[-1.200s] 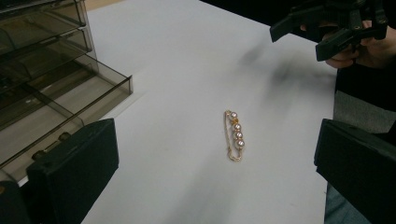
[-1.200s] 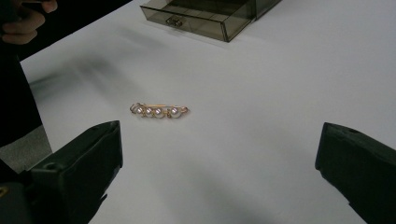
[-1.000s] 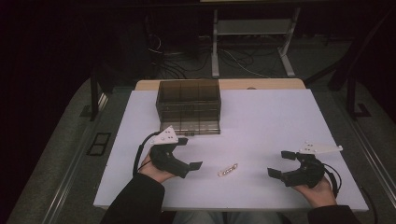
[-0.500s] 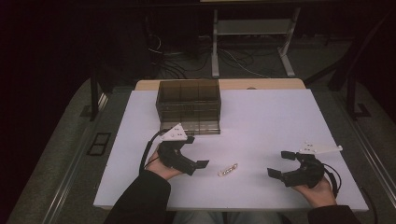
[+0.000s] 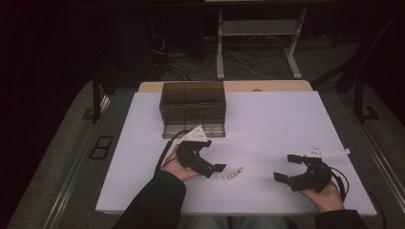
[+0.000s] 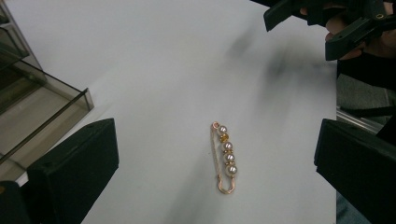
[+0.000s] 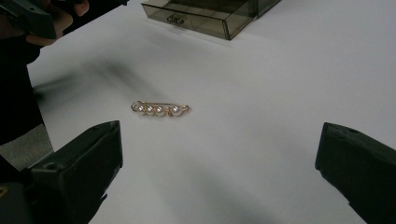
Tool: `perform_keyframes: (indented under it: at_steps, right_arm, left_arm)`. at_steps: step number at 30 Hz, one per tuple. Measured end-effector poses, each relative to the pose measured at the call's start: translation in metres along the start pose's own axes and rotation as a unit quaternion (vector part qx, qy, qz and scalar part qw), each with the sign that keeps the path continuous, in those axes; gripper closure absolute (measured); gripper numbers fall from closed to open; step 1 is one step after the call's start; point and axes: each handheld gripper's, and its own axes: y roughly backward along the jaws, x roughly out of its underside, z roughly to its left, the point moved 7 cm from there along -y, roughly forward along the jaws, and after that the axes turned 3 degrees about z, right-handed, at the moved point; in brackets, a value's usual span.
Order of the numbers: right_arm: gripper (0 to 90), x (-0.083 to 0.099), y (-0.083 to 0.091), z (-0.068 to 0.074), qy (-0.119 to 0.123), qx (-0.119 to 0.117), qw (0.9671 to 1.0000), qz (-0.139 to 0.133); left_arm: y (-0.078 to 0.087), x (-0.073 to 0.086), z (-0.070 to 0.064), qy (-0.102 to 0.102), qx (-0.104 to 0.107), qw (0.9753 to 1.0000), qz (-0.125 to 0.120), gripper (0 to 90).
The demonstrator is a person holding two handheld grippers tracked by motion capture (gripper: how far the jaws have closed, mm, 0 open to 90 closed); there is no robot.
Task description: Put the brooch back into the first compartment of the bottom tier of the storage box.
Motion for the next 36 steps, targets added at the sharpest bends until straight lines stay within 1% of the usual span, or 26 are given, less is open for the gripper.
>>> perform_keyframes:
  at_steps: [8, 12, 16, 23, 24, 26, 27, 33, 34, 35, 36]
  right_arm:
    - [0.3, 0.000, 0.000, 0.000, 0.000, 0.000, 1.0000, 0.002]
    - [0.3, 0.000, 0.000, 0.000, 0.001, 0.000, 1.0000, 0.002]
    - [0.3, 0.000, 0.000, 0.000, 0.001, 0.000, 1.0000, 0.002]
    - [0.3, 0.001, 0.000, 0.000, 0.001, -0.001, 1.0000, 0.003]
    - [0.3, 0.001, 0.000, 0.000, 0.001, 0.000, 1.0000, 0.003]
    - [0.3, 0.001, 0.000, 0.000, 0.001, -0.001, 1.0000, 0.003]
    - [0.3, 0.001, -0.001, 0.000, 0.001, -0.001, 1.0000, 0.004]
    - [0.3, 0.001, -0.001, 0.000, 0.000, -0.002, 1.0000, 0.005]
    - [0.3, 0.001, -0.001, 0.000, 0.001, -0.001, 1.0000, 0.005]
    - [0.3, 0.001, -0.001, 0.000, 0.001, -0.002, 1.0000, 0.005]
    - [0.3, 0.001, -0.001, 0.000, 0.000, -0.002, 1.0000, 0.005]
  left_arm:
    - [-0.017, 0.000, -0.003, -0.005, 0.007, 0.9998, 0.020, 0.0]
    - [-0.024, -0.001, -0.005, -0.003, 0.011, 0.9997, 0.023, 0.0]
    - [-0.032, 0.000, -0.006, -0.005, 0.012, 0.9993, 0.035, 0.0]
    - [-0.045, -0.002, -0.009, -0.016, 0.020, 0.9983, 0.053, 0.0]
    - [-0.046, -0.002, -0.009, -0.014, 0.020, 0.9983, 0.053, 0.0]
    - [-0.049, -0.002, -0.010, -0.017, 0.020, 0.9980, 0.058, 0.0]
    - [-0.051, -0.001, -0.010, -0.014, 0.021, 0.9979, 0.059, 0.0]
    - [-0.060, 0.002, -0.011, -0.017, 0.022, 0.9966, 0.077, 0.0]
    - [-0.061, 0.003, -0.011, -0.012, 0.022, 0.9966, 0.079, 0.0]
    - [-0.063, 0.004, -0.011, -0.017, 0.023, 0.9962, 0.082, 0.0]
    - [-0.064, 0.005, -0.011, -0.017, 0.024, 0.9959, 0.086, 0.0]
